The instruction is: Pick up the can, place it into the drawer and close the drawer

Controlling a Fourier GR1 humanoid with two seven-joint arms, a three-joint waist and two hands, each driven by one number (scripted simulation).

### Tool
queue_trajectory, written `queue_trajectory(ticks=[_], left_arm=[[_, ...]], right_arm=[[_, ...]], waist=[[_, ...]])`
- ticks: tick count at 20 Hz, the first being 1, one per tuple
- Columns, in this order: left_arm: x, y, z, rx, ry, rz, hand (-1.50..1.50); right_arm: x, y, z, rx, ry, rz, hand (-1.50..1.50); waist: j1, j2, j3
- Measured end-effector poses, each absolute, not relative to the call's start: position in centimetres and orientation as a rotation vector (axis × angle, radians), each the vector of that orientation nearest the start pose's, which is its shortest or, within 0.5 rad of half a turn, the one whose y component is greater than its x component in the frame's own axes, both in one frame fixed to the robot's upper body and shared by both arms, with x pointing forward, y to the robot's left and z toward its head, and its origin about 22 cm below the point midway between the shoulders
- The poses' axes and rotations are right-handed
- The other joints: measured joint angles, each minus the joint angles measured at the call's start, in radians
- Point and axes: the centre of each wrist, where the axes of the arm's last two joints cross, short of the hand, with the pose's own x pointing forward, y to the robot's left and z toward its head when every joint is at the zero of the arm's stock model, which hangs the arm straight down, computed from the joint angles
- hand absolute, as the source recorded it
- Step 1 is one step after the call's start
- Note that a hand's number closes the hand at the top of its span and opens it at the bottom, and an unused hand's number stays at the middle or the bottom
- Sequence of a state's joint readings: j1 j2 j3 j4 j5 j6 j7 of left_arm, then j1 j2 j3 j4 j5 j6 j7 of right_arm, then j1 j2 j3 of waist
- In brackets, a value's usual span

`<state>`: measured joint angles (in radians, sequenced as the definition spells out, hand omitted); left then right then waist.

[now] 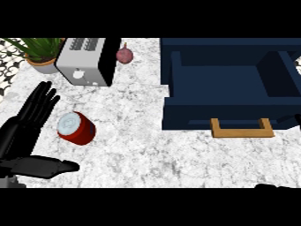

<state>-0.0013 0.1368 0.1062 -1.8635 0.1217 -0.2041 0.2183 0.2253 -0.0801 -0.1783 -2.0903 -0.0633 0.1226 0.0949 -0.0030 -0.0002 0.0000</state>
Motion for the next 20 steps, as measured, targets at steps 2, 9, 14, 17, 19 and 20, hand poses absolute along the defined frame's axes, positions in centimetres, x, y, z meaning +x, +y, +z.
queue_trajectory(ticks=[2, 9, 14, 17, 19, 20], left_arm=[[23.2, 26.9, 7.5, -0.034, -1.646, -0.16, -1.5], [24.6, 27.3, 5.4, -0.009, -1.639, -0.148, -1.5], [24.9, 27.8, 2.5, 0.013, -1.625, -0.13, -1.5], [24.8, 28.6, 1.2, 0.026, -1.619, -0.125, -1.5], [24.8, 29.0, 0.5, 0.034, -1.616, -0.124, -1.5], [24.7, 29.3, 0.4, 0.04, -1.612, -0.119, -1.5]], right_arm=[[17.0, -29.5, 8.3, -0.18, -1.78, 0.01, -1.5], [15.8, -29.4, 8.9, -0.176, -1.78, 0.016, -1.5], [16.5, -30.0, 8.1, -0.173, -1.785, 0.018, -1.5], [16.4, -29.4, 7.3, -0.169, -1.789, 0.019, -1.5], [16.5, -29.9, 6.9, -0.167, -1.787, 0.019, -1.5], [16.6, -30.3, 7.1, -0.17, -1.785, 0.018, -1.5]], waist=[[0.0, 0.0, 0.0], [-0.001, 0.0, 0.0], [0.0, 0.0, 0.0], [0.0, 0.0, 0.0], [0.0, 0.0, 0.0], [0.001, 0.0, 0.0]])
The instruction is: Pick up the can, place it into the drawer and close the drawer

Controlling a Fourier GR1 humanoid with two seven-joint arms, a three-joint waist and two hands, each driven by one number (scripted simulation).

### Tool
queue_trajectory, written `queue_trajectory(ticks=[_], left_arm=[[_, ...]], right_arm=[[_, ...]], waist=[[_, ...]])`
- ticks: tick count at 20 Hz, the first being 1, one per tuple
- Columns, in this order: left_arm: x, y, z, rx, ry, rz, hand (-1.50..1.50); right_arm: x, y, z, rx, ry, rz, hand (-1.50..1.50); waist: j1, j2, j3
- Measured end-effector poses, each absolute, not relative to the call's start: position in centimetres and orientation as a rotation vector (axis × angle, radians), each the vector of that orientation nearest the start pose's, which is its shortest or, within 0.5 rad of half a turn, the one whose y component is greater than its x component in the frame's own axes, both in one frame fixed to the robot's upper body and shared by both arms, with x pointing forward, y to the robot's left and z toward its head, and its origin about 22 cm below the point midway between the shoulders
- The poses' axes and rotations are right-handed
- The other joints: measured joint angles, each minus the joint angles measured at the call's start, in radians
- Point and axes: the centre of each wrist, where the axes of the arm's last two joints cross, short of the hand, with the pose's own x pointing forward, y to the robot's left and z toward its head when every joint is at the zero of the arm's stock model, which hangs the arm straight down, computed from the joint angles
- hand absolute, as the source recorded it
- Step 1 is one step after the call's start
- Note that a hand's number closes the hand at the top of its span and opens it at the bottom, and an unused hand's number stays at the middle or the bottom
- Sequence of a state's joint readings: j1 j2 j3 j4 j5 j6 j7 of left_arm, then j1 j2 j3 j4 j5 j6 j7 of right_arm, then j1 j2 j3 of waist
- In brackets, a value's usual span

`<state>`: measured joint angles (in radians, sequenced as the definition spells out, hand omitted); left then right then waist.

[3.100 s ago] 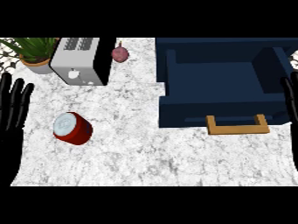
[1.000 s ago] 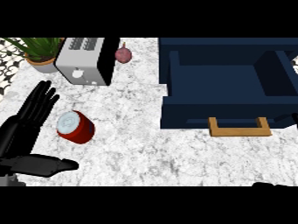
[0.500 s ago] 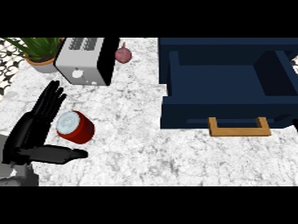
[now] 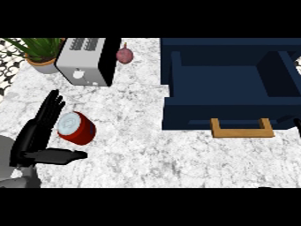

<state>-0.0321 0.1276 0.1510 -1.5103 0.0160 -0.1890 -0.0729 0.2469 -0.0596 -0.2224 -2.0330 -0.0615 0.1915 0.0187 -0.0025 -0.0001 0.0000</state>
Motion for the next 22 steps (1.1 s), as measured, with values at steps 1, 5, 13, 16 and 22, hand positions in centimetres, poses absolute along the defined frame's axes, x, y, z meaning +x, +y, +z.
queue_trajectory(ticks=[1, 5, 13, 16, 22], left_arm=[[24.9, 29.8, -0.1, 0.042, -1.61, -0.118, -1.5], [24.5, 30.7, -1.1, 0.056, -1.6, -0.127, -1.5], [23.9, 33.3, -4.4, 0.057, -1.573, -0.132, -1.5], [23.6, 33.9, -5.4, 0.057, -1.569, -0.134, -1.5], [23.9, 34.8, -7.2, 0.065, -1.551, -0.124, -1.5]], right_arm=[[16.3, -30.2, 7.0, -0.17, -1.784, 0.018, -1.5], [16.4, -30.6, 6.9, -0.173, -1.785, 0.021, -1.5], [16.6, -29.6, 7.4, -0.177, -1.797, 0.012, -1.5], [16.6, -29.8, 7.5, -0.18, -1.799, 0.009, -1.5], [15.7, -29.8, 8.0, -0.177, -1.796, 0.016, -1.5]], waist=[[-0.001, 0.0, 0.0], [0.0, 0.0, 0.0], [-0.001, 0.0, 0.0], [0.0, 0.0, 0.0], [-0.002, 0.0, 0.0]])
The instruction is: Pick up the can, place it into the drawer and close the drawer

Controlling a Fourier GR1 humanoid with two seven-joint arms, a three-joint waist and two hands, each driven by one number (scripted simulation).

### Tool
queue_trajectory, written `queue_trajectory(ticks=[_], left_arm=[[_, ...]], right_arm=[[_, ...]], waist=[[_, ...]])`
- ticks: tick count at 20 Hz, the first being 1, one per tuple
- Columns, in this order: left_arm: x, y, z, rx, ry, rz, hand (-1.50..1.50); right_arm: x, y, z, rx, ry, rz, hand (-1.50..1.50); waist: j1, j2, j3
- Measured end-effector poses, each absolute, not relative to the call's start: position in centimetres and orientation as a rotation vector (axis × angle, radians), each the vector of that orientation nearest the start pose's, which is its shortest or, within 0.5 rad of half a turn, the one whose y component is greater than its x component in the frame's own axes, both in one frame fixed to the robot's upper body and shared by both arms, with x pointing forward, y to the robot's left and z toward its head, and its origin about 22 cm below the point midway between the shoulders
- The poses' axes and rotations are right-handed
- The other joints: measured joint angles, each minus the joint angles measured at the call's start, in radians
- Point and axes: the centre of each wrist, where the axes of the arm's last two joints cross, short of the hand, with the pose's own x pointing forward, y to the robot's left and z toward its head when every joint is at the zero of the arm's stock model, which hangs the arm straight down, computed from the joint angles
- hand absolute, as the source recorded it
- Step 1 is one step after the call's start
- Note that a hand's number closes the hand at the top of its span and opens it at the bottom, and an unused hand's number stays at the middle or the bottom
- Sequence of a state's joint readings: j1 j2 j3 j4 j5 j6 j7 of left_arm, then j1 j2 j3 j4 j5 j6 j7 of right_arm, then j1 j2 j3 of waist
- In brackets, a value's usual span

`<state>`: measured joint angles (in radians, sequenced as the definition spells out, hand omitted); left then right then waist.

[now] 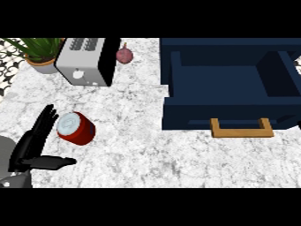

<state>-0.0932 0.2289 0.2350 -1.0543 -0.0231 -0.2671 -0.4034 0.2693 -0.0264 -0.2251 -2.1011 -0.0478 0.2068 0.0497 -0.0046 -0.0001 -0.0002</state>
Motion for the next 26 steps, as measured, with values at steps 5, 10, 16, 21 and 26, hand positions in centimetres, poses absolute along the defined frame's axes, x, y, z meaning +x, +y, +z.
queue_trajectory(ticks=[5, 10, 16, 21, 26], left_arm=[[24.5, 35.1, -8.1, 0.062, -1.534, -0.096, -1.5], [25.5, 34.8, -9.1, 0.061, -1.536, -0.094, -1.5], [25.8, 34.8, -9.6, 0.056, -1.531, -0.095, -1.5], [26.7, 34.2, -9.8, 0.055, -1.524, -0.096, -1.5], [27.6, 32.8, -10.0, 0.045, -1.525, -0.091, -1.5]], right_arm=[[16.5, -29.5, 7.7, -0.181, -1.802, 0.01, -1.5], [16.6, -29.8, 8.1, -0.177, -1.803, 0.004, -1.5], [16.0, -29.8, 8.5, -0.178, -1.809, 0.011, -1.5], [16.0, -29.4, 8.8, -0.181, -1.803, 0.012, -1.5], [16.0, -29.6, 9.4, -0.179, -1.802, 0.014, -1.5]], waist=[[0.001, 0.0, 0.0], [0.0, 0.0, 0.0], [-0.001, 0.0, 0.0], [-0.001, 0.0, 0.0], [-0.001, 0.0, 0.0]])
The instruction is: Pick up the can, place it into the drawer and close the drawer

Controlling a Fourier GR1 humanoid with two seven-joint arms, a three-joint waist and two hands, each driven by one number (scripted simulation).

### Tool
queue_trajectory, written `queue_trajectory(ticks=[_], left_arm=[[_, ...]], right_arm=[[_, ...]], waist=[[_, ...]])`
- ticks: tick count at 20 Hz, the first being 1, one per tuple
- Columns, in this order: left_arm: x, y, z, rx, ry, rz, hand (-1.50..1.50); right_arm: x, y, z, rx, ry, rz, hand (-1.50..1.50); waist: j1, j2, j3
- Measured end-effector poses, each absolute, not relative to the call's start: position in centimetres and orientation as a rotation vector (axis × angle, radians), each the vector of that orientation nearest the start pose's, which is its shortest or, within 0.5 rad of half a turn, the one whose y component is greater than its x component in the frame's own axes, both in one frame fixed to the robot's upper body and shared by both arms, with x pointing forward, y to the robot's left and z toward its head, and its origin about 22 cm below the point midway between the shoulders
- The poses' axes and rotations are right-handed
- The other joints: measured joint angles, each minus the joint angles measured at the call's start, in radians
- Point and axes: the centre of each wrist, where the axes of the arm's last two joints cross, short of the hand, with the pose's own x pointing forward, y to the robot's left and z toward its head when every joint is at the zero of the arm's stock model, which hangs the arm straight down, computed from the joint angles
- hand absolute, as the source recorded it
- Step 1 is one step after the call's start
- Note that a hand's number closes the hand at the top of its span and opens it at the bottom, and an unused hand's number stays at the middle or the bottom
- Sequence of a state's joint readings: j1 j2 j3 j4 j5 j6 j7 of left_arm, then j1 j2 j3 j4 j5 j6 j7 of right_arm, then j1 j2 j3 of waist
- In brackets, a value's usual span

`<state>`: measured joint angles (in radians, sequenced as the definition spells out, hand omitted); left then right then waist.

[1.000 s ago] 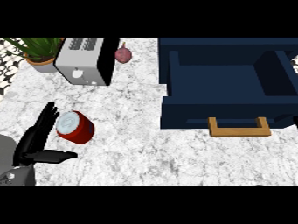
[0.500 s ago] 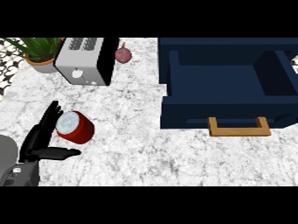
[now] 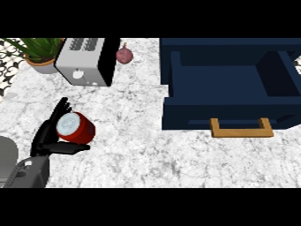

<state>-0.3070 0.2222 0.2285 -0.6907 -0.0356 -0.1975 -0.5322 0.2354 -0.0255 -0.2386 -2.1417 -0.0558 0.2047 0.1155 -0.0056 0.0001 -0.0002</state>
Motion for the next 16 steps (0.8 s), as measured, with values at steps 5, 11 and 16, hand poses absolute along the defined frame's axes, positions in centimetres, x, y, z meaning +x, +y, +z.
queue_trajectory(ticks=[5, 11, 16], left_arm=[[28.2, 32.3, -10.0, 0.027, -1.52, -0.094, -1.5], [29.3, 30.9, -10.0, 0.0, -1.532, -0.115, -1.5], [30.1, 30.1, -9.7, -0.037, -1.559, -0.121, 1.5]], right_arm=[[15.5, -29.4, 9.0, -0.177, -1.799, 0.007, -1.5], [15.6, -29.3, 9.5, -0.16, -1.8, 0.006, -1.5], [15.1, -29.7, 9.6, -0.159, -1.803, -0.001, -1.5]], waist=[[-0.001, 0.0, 0.0], [-0.001, 0.0, 0.0], [-0.001, -0.001, 0.002]])
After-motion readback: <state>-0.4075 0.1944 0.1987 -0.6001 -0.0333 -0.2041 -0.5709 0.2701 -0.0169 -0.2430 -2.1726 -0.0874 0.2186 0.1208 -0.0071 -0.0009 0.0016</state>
